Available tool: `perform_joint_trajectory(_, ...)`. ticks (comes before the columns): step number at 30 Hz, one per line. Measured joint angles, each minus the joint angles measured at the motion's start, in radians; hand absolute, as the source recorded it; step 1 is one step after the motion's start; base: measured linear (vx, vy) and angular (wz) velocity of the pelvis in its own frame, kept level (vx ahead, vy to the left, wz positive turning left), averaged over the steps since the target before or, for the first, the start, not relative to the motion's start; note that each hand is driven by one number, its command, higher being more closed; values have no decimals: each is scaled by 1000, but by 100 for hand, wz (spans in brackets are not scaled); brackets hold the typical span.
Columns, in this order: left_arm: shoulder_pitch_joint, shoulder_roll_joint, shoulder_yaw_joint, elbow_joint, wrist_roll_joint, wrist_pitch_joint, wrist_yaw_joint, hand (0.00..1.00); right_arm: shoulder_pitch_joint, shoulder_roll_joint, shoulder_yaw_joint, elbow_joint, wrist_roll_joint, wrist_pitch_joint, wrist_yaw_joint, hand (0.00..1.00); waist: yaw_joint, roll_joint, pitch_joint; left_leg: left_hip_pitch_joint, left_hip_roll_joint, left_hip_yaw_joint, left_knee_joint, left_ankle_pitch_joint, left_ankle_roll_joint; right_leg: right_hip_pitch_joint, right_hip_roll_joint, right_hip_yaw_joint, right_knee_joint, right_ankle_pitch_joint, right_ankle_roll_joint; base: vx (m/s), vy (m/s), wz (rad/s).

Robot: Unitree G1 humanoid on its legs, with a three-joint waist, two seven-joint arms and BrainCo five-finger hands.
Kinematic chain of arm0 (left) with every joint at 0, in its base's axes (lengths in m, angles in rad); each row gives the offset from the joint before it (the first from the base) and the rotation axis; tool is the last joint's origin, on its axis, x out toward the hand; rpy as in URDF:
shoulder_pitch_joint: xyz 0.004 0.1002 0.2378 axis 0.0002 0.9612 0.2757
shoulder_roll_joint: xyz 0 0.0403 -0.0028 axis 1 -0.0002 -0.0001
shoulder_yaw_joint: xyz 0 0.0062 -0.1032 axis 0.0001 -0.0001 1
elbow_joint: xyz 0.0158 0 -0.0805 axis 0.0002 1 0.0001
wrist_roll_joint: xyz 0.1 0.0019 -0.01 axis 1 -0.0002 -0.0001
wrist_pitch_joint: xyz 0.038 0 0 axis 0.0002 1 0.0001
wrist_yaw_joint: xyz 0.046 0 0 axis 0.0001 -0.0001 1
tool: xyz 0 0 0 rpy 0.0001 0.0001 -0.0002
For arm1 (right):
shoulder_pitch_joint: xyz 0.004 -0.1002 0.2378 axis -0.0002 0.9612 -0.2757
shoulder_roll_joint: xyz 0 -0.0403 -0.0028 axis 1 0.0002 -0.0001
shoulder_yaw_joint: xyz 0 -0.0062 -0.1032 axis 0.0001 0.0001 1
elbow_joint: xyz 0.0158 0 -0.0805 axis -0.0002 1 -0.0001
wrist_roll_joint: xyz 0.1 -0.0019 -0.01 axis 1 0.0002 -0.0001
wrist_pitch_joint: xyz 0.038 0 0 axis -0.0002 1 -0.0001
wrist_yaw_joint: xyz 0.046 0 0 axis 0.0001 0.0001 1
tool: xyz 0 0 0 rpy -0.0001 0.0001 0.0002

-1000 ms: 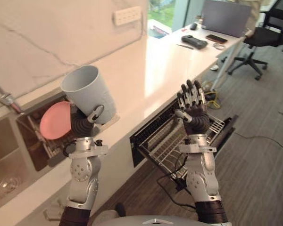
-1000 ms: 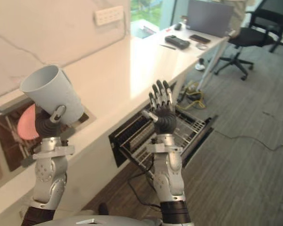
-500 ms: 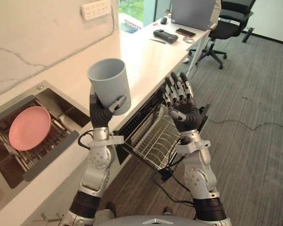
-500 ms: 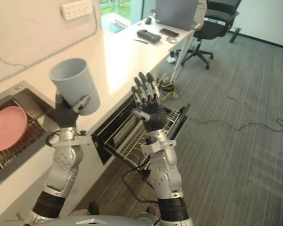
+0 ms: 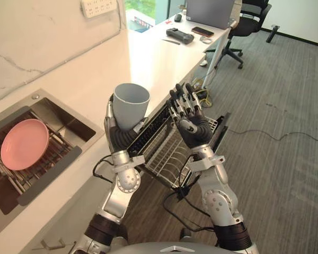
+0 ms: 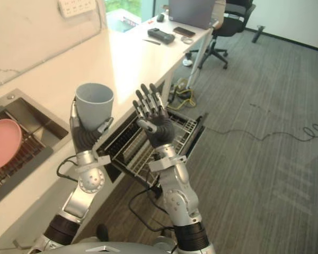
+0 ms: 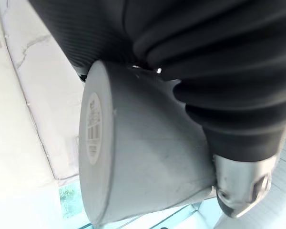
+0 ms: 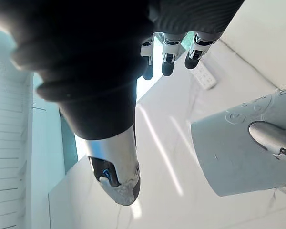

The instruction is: Walk over to the sink, pick up the cup, carry it to the dishwasher, place the cup inside the dishwasher, then close the dishwasher door

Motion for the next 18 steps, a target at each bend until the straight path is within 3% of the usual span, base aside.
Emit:
perform_joint_trajectory(6,-1,-2,-28,40,63,21,42,100,-33,-1,39,32,0,18,-33,0,-3,-2,-1,1,-1,-9,-1,4,2,4,-1,-7,1,0,0,-19,1,3)
perform_joint_trajectory(9,-2,-1,-47,44,63,22,54,100,-37,-1,53,75,-29,19,-68,0,-5,-3,-2,-1,-1,-23,-6,10,3,12,-1,-24,0,-1,-1,-50,1,12)
perform_joint_trajectory(18,-5,-1,-66,66,63,22,79,100,-96,-1,62,128,-57,64,-78,0,0,-15,-33,-9,-2,-29,-6,18,5,9,-1,-27,-3,1,-9,-25,3,2)
